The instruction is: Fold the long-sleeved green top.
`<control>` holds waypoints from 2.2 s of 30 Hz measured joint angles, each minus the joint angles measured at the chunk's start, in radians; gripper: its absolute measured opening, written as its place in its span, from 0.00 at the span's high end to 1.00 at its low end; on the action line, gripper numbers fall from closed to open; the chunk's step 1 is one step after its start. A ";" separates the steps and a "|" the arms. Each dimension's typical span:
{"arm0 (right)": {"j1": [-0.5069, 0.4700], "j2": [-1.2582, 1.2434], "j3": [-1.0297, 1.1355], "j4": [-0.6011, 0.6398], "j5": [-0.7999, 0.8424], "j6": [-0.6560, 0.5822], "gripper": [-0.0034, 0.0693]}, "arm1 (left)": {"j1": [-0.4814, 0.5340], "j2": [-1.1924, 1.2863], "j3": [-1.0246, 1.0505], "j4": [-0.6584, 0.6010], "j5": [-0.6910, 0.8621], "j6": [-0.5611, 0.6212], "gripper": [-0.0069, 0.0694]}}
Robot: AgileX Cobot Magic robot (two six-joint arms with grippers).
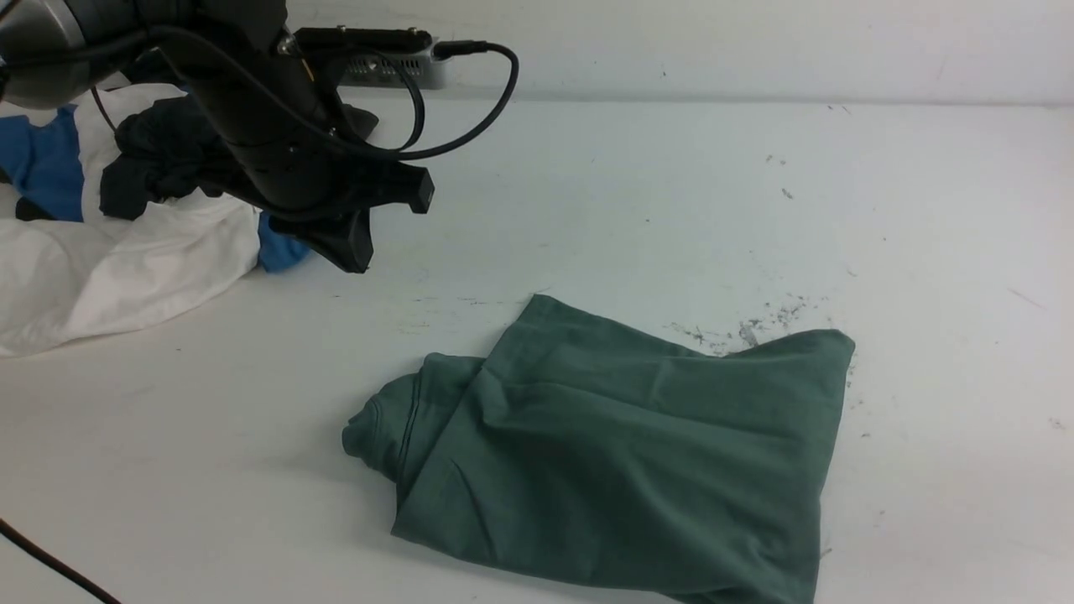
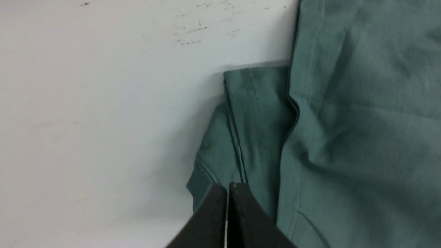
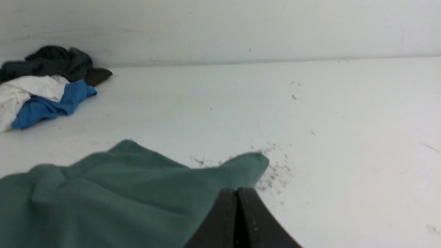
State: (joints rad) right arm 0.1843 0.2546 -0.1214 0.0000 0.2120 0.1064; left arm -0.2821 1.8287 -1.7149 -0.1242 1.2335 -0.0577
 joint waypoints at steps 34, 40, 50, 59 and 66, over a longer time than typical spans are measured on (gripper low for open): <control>-0.116 -0.265 0.140 -0.119 0.182 0.000 0.97 | -0.204 -1.004 1.023 0.013 -0.685 -0.089 0.91; -0.116 -0.265 0.140 -0.119 0.182 0.000 0.97 | -0.205 -1.115 1.223 0.009 -0.892 -0.090 0.91; -0.116 -0.265 0.140 -0.120 0.182 0.000 0.97 | -0.205 -1.126 1.259 0.025 -0.793 -0.083 0.91; -0.116 -0.265 0.140 -0.120 0.182 -0.002 0.97 | -0.206 -1.133 1.272 0.057 -0.735 -0.087 0.91; -0.116 -0.265 0.140 -0.120 0.182 -0.010 0.97 | -0.125 -1.382 1.446 0.071 -0.843 -0.047 0.91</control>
State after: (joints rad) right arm 0.0680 -0.0107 0.0184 -0.1200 0.3943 0.0959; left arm -0.4066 0.4472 -0.2694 -0.0535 0.3909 -0.1047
